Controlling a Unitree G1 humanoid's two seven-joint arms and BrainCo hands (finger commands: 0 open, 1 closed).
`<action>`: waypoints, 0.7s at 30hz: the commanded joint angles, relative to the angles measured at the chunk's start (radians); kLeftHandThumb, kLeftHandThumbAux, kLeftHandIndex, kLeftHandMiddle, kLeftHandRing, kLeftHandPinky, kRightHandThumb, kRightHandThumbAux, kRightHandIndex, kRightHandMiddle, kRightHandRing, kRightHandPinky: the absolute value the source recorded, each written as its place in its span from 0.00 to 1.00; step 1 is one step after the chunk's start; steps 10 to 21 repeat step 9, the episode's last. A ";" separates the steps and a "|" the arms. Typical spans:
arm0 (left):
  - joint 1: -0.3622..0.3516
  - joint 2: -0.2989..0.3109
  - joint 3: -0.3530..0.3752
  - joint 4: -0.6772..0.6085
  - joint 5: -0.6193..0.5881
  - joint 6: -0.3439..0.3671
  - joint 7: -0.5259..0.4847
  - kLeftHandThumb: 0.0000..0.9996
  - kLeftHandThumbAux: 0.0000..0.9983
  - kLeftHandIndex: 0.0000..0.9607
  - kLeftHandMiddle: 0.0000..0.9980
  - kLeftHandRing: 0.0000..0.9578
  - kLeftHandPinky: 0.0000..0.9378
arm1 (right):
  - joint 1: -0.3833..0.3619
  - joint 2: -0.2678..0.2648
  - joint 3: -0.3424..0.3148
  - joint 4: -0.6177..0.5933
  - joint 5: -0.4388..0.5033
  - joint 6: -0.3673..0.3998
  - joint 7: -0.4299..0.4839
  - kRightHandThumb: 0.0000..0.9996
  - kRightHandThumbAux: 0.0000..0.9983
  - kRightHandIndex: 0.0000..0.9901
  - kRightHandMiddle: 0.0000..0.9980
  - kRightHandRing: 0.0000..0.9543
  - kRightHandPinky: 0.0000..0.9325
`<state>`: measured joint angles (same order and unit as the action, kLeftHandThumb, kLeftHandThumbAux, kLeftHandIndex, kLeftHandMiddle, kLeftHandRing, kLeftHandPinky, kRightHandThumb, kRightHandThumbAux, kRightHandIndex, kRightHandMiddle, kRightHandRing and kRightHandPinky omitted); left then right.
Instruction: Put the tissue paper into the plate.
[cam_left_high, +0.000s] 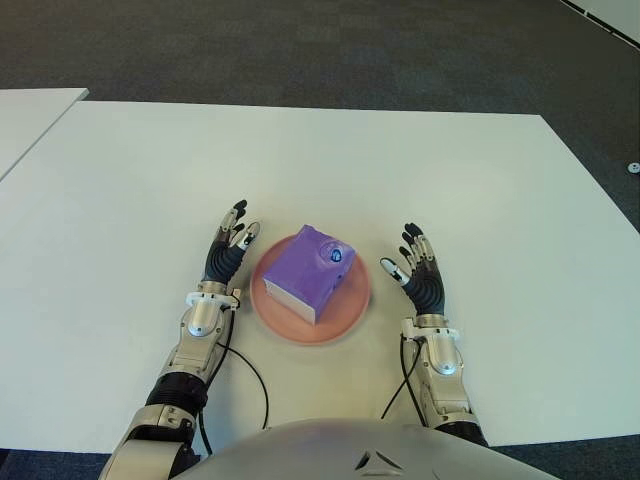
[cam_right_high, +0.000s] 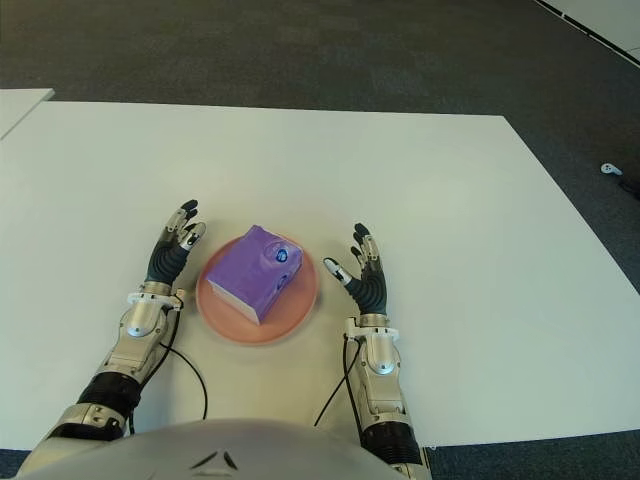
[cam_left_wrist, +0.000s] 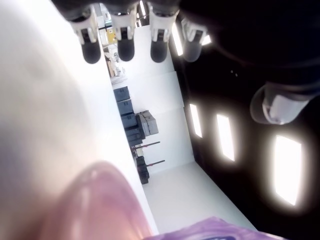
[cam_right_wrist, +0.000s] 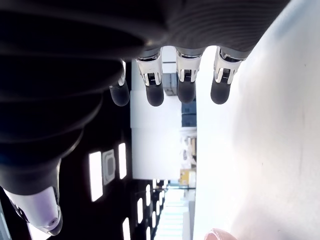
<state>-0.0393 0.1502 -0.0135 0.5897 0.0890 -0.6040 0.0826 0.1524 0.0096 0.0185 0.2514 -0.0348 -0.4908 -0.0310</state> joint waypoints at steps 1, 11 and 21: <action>0.159 -0.005 0.003 0.098 0.017 0.047 0.007 0.00 0.35 0.00 0.00 0.00 0.00 | 0.039 0.017 0.002 0.068 -0.001 0.041 -0.007 0.00 0.64 0.00 0.00 0.00 0.00; 0.161 -0.006 0.011 0.107 0.006 0.045 -0.005 0.00 0.34 0.00 0.00 0.00 0.00 | 0.034 0.024 0.003 0.096 -0.005 0.011 -0.016 0.00 0.63 0.00 0.00 0.00 0.00; 0.161 -0.006 0.011 0.107 0.006 0.045 -0.005 0.00 0.34 0.00 0.00 0.00 0.00 | 0.034 0.024 0.003 0.096 -0.005 0.011 -0.016 0.00 0.63 0.00 0.00 0.00 0.00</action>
